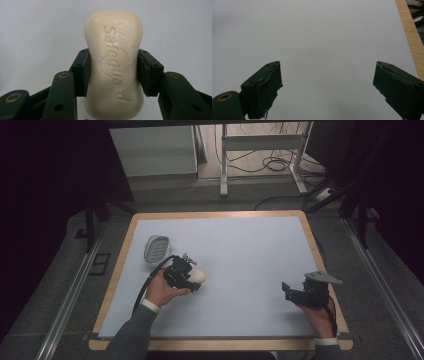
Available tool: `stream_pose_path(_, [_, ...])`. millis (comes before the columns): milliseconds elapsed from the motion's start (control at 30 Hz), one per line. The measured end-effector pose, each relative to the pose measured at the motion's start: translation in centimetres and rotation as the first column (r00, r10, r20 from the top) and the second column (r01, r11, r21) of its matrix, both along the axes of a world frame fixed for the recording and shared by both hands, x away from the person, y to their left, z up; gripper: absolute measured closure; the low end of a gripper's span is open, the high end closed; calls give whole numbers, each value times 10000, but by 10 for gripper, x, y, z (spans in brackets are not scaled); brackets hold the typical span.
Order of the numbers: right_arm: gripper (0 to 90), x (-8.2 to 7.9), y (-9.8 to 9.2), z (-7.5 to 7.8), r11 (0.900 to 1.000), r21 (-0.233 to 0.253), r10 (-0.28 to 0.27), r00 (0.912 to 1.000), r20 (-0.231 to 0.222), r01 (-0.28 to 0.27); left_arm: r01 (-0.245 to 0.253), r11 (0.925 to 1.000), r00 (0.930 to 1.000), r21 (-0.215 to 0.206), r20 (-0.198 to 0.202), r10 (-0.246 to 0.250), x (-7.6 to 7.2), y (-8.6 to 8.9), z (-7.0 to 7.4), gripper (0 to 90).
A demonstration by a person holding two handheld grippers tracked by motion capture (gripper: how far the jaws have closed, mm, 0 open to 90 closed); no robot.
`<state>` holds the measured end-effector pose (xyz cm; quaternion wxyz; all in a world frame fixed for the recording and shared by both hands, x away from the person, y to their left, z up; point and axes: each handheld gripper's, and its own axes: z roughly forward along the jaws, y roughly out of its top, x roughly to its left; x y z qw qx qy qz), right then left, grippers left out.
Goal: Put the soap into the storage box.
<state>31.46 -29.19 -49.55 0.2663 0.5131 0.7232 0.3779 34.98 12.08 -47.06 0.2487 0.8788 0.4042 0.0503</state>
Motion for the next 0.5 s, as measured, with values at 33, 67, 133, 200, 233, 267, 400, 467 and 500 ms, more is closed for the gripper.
stream_pose_path(33, [80, 0, 1, 0, 10000, 13, 11, 10000, 1, -11, -10, 10000, 10000, 17, 30, 10, 1, 1, 1, 494])
stream_pose_path(67, [80, 0, 2, 0, 10000, 7, 27, 10000, -1, -27, -41, 10000, 10000, -15, 35, 41, 1, 2, 2, 494])
stream_pose_path(133, [80, 0, 2, 0, 10000, 0, 51, 10000, -27, -51, -39, 10000, 10000, -49, 33, 40, 3, 4, 3, 494])
stream_pose_path(200, [80, 0, 2, 0, 10000, 16, 34, 10000, -38, -34, -73, 10000, 10000, -22, 16, 73, 4, 5, 3, 494])
stream_pose_path(233, [80, 0, 2, 0, 10000, 12, 30, 10000, -42, -30, -83, 10000, 10000, -9, 27, 83, 4, 6, 3, 494])
stream_pose_path(267, [81, 1, 1, 0, 10000, 5, 32, 10000, -38, -32, -85, 10000, 10000, -16, 13, 85, 5, 6, 3, 494])
stream_pose_path(400, [80, 1, 0, -1, 10000, 8, 32, 10000, -38, -32, -148, 9999, 9999, -41, 18, 148, 6, 8, 5, 494])
stream_pose_path(467, [80, 1, 0, -1, 10000, 10, 22, 10000, -27, -22, -187, 9998, 9998, -30, 48, 187, 7, 10, 7, 494])
stream_pose_path(500, [80, 1, 0, -1, 10000, 10, 22, 10000, -27, -22, -187, 9998, 9998, -30, 48, 187, 7, 10, 7, 494])
